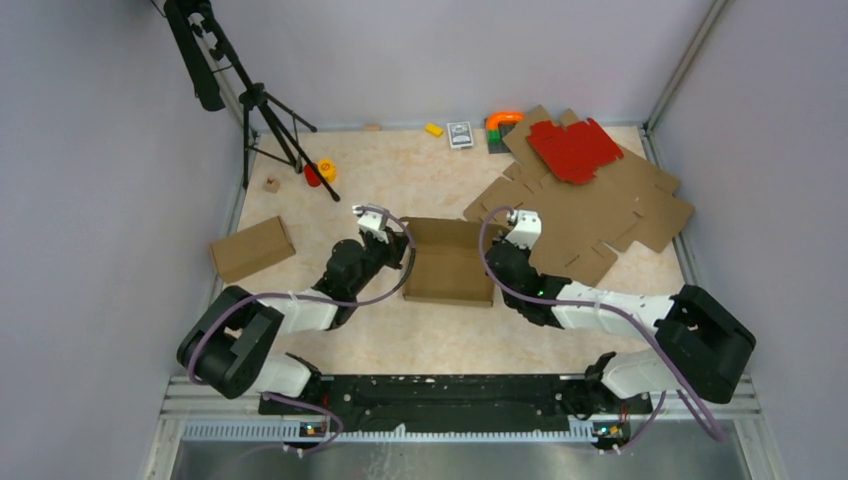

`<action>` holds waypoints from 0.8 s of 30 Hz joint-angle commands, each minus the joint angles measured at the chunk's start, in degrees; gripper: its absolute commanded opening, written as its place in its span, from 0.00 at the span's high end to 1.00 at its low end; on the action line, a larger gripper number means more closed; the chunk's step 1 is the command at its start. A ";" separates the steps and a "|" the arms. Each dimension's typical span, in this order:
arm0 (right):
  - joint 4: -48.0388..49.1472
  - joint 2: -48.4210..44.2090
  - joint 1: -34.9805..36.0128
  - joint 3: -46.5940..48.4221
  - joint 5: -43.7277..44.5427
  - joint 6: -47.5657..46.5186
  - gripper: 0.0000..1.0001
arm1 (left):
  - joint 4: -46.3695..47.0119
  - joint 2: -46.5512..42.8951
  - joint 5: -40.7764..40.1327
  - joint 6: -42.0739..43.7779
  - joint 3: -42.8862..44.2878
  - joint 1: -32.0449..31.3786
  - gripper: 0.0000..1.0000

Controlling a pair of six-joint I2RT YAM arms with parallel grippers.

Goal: Fold the paper box

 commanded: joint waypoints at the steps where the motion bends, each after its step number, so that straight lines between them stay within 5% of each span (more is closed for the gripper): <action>1: 4.51 -2.20 0.82 -1.84 -1.83 2.50 1.00 | 2.31 1.43 1.94 -5.28 -2.19 -1.76 1.00; 19: -5.58 -8.08 2.81 -4.59 -8.83 1.69 0.98 | 0.54 -4.40 -2.59 -7.54 -10.71 -5.92 1.00; 24: -6.18 -10.88 2.80 -6.36 -12.07 1.00 0.87 | -0.30 -5.97 -2.95 -7.03 -12.06 -6.46 1.00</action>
